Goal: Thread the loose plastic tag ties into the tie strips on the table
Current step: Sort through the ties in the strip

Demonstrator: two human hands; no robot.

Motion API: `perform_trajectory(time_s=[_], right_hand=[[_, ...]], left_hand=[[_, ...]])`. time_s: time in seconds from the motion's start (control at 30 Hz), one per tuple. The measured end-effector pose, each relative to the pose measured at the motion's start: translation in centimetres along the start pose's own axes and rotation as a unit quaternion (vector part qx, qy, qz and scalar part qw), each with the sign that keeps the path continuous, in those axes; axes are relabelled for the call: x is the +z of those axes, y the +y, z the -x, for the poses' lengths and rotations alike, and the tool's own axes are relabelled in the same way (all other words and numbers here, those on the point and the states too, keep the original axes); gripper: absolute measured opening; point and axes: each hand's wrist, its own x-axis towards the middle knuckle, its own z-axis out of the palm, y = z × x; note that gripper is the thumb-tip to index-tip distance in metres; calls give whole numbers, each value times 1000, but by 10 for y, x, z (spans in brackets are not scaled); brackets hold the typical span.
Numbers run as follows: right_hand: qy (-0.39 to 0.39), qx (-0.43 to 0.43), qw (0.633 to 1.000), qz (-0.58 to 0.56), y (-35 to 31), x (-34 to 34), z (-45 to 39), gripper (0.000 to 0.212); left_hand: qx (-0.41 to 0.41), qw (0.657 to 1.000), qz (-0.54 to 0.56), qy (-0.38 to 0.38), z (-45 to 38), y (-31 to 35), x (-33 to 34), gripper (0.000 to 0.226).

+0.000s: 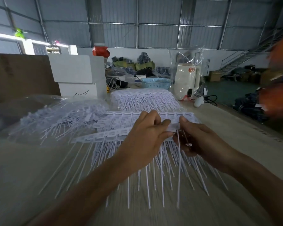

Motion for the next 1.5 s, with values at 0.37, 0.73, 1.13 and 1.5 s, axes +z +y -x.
perform_trajectory(time_s=[0.37,0.73,1.13,1.5], right_hand=[[22,50,994,-100,7,5,-2,29],[56,-172,943,281,4,7,1,15],[47,-233,907,347,5,1,2,11],[101,-87,969,206,1,-47,-3,27]], left_hand=[[-77,994,66,-41,24,-30,-3,47],[48,997,-64,-11,25,-19,-8,33],[-14,997,70,-32,21,-24,0,25],[-16,995,97,17,24,-20,7,29]])
